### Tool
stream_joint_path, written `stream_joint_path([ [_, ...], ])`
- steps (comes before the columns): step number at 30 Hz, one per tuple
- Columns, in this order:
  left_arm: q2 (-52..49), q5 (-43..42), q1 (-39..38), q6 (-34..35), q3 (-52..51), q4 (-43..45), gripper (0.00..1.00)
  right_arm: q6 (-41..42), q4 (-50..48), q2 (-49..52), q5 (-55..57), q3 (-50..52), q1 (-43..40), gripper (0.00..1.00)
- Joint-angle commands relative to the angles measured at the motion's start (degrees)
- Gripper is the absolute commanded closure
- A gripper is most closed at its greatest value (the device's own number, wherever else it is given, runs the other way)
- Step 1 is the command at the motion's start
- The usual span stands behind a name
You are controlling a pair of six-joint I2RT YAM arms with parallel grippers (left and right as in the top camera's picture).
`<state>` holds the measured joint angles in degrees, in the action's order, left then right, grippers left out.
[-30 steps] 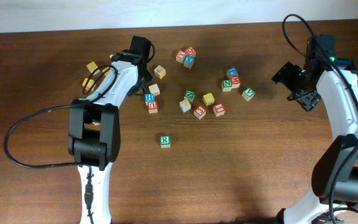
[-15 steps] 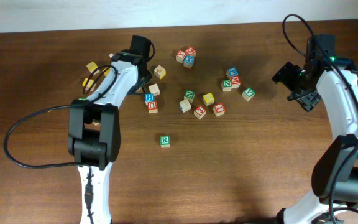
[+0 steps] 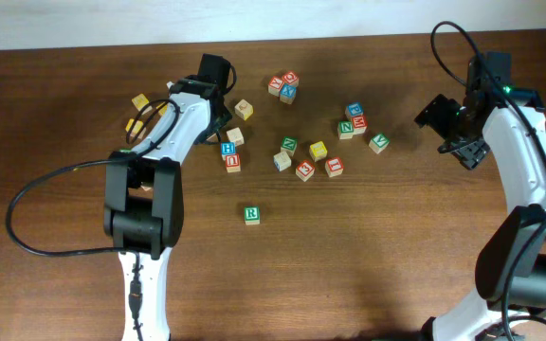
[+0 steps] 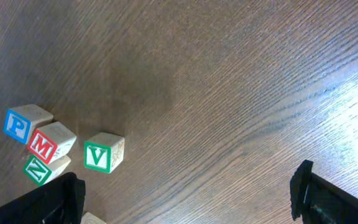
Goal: Spell out RSS
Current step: 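Lower the left gripper onto the yellow S block and close, then carry the yellow S block right of the R block and release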
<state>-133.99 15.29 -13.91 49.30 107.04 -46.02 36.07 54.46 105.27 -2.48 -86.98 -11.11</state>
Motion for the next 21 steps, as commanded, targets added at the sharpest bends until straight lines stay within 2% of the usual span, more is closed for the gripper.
stream_joint_path([
  [1, -0.42, 0.57, 0.2, 0.35, -0.07, -1.11, 0.74, 0.42, -0.02, 0.0, 0.55, 0.09, -0.17, 0.02],
  [9, 3.96, 0.57, 0.2, -0.46, 0.09, -4.0, 0.74, 0.42, -0.02, 0.0, 0.55, 0.09, -0.17, 0.02],
  [14, 15.32, 0.07, 0.2, -2.67, 0.09, -7.45, 0.75, 0.42, -0.02, 0.0, 0.55, 0.09, -0.17, 0.02],
  [18, 24.04, -6.93, -0.17, -2.73, 0.09, -12.87, 0.75, 0.42, -0.02, 0.0, 0.55, 0.09, -0.17, 0.02],
  [21, 27.15, -16.76, -1.97, -8.68, 0.09, -15.37, 0.76, 0.42, -0.02, 0.0, 0.55, 0.09, -0.17, 0.02],
])
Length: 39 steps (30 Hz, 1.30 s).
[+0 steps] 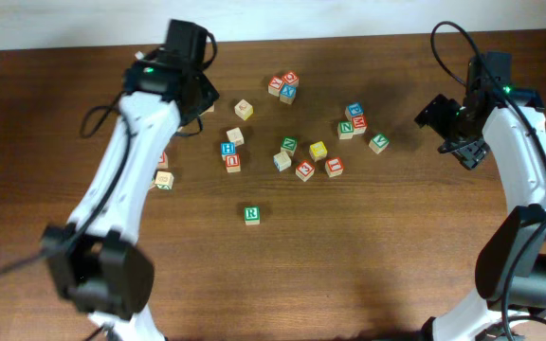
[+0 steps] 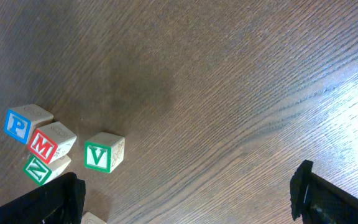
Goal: Spell out RSS
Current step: 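Carry the yellow S block right of the R block and release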
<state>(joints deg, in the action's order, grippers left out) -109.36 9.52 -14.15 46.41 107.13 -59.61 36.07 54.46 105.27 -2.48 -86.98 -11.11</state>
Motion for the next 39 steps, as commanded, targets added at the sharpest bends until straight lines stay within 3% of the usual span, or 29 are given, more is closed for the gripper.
stream_joint_path([
  [1, 2.58, -13.09, -2.45, -6.47, -0.02, -2.91, 0.76, 0.42, -0.02, 0.0, 0.55, 0.09, -0.17, 0.02],
  [8, 2.45, -14.73, -13.49, -7.48, -8.15, -7.74, 0.76, 0.42, -0.02, 0.0, 0.55, 0.09, -0.17, 0.02],
  [15, 2.45, -14.21, -25.18, -4.66, -26.58, 6.34, 0.78, 0.42, -0.02, 0.0, 0.55, 0.09, -0.17, 0.02],
  [22, 2.34, -5.81, -26.62, -4.66, -32.06, 12.26, 0.74, 0.42, -0.02, 0.0, 0.55, 0.09, -0.17, 0.02],
  [30, -2.43, -5.14, -27.69, -3.8, -32.2, 14.49, 0.76, 0.42, -0.02, 0.0, 0.55, 0.09, -0.17, 0.02],
  [39, -4.9, -0.44, -27.8, -3.82, -32.2, 15.47, 0.65, 0.42, -0.02, 0.0, 0.55, 0.09, -0.17, 0.02],
])
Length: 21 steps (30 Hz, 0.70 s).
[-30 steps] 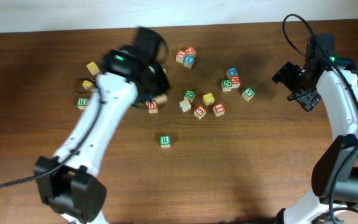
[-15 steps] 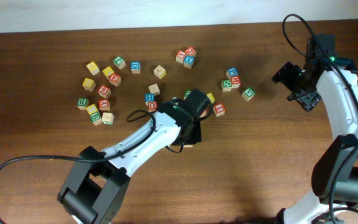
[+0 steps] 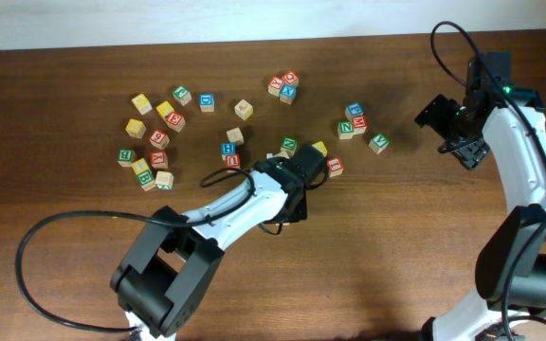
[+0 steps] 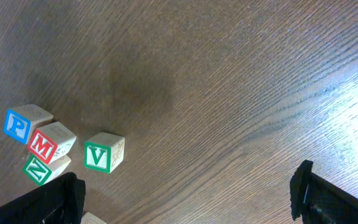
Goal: Spell out RSS
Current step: 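Carry the yellow S block right of the R block and release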
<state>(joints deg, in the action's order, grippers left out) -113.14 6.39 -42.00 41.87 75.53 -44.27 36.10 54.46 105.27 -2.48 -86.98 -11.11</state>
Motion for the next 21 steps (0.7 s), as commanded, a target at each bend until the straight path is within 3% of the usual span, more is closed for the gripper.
stream_joint_path([
  [1, -1.11, 2.69, 0.04, 0.72, -0.57, 0.13, 0.65, 0.39, -0.02, 0.0, 0.55, 0.09, -0.17, 0.02],
  [5, -1.11, 2.67, 0.04, 0.72, -0.52, 0.13, 0.66, 0.39, -0.02, 0.0, 0.55, 0.09, -0.17, 0.02],
  [10, -1.11, 2.45, 0.13, 0.72, -0.52, -0.22, 0.76, 0.39, -0.02, 0.0, 0.55, 0.09, -0.17, 0.02],
  [21, -1.11, 2.71, 0.15, 0.7, -0.42, -0.28, 0.65, 0.39, -0.02, 0.0, 0.55, 0.09, -0.17, 0.02],
])
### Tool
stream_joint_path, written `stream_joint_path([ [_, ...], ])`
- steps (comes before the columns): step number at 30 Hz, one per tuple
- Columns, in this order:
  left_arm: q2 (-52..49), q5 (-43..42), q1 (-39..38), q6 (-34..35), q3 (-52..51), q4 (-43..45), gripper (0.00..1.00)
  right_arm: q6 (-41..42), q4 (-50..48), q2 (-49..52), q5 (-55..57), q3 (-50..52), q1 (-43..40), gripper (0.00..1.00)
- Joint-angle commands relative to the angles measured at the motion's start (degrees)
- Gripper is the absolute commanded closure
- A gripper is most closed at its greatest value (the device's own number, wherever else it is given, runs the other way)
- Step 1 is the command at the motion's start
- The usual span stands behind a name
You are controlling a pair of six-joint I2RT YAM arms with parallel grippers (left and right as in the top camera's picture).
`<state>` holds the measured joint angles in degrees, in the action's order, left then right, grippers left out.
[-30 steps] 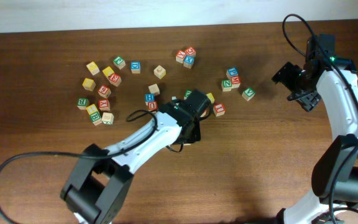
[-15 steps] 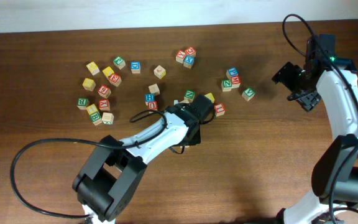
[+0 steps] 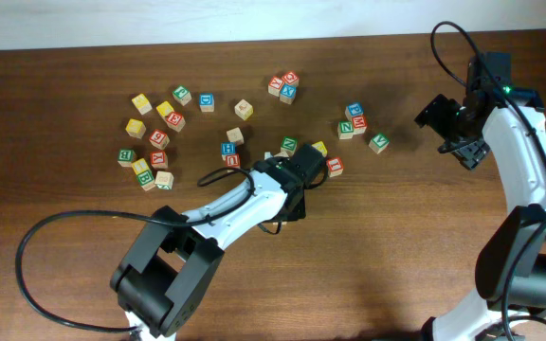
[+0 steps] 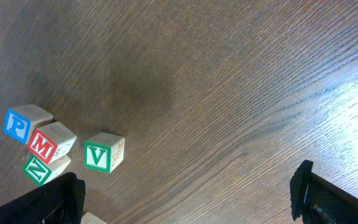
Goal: Spell out RSS
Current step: 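Carry the yellow S block right of the R block and release, then lift the left gripper back toward the block pile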
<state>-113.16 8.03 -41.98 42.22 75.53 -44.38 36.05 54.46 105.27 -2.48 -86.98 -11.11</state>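
Note:
Lettered wooden blocks lie scattered over the brown table point(image 3: 387, 246). My left gripper point(image 3: 301, 172) is down on the middle cluster, between a green block point(image 3: 289, 145), a yellow one point(image 3: 318, 149) and a red one point(image 3: 335, 167); its jaws are hidden under the wrist. No green R block shows. My right gripper point(image 3: 451, 133) hovers at the right, open point(image 4: 188, 193) over bare wood. Left of it sit the green V point(image 4: 102, 154), red M point(image 4: 45, 144), blue P point(image 4: 18, 123) and green N point(image 4: 39, 169).
A group of several blocks point(image 3: 154, 137) lies at the far left, and a trio point(image 3: 283, 84) sits near the back edge. A blue H block point(image 3: 227, 149) and a red one point(image 3: 232, 161) rest beside the left arm, whose cable point(image 3: 36, 242) loops over the front left.
First my left gripper was at the far-left blocks, with a green R block alone in front of the middle cluster. Then the arm stood raised over the back left. Later it lay across the R's spot, gripper on the middle cluster. The right arm stayed still.

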Motion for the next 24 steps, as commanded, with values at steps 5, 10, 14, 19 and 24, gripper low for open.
stream_joint_path([
  [5, -1.09, 1.07, 0.13, 0.33, -0.17, -0.07, 0.63, 0.44, -0.02, 0.0, 0.55, 0.09, -0.17, 0.02],
  [10, -1.09, 1.07, 0.13, -2.03, 2.64, -0.26, 0.58, 0.44, -0.02, 0.0, 0.55, 0.09, -0.17, 0.02],
  [14, -1.09, 3.04, 0.13, -2.03, 4.74, -0.24, 0.55, 0.44, -0.02, 0.0, 0.55, 0.09, -0.17, 0.02],
  [19, -1.03, 5.97, 1.16, -2.03, 8.85, -2.23, 0.4, 0.44, -0.02, 0.0, 0.55, 0.09, -0.17, 0.02],
  [24, -1.03, 6.36, 5.97, -2.03, 20.33, -10.82, 0.37, 0.44, 0.0, 0.0, 0.55, 0.09, -0.17, 0.02],
])
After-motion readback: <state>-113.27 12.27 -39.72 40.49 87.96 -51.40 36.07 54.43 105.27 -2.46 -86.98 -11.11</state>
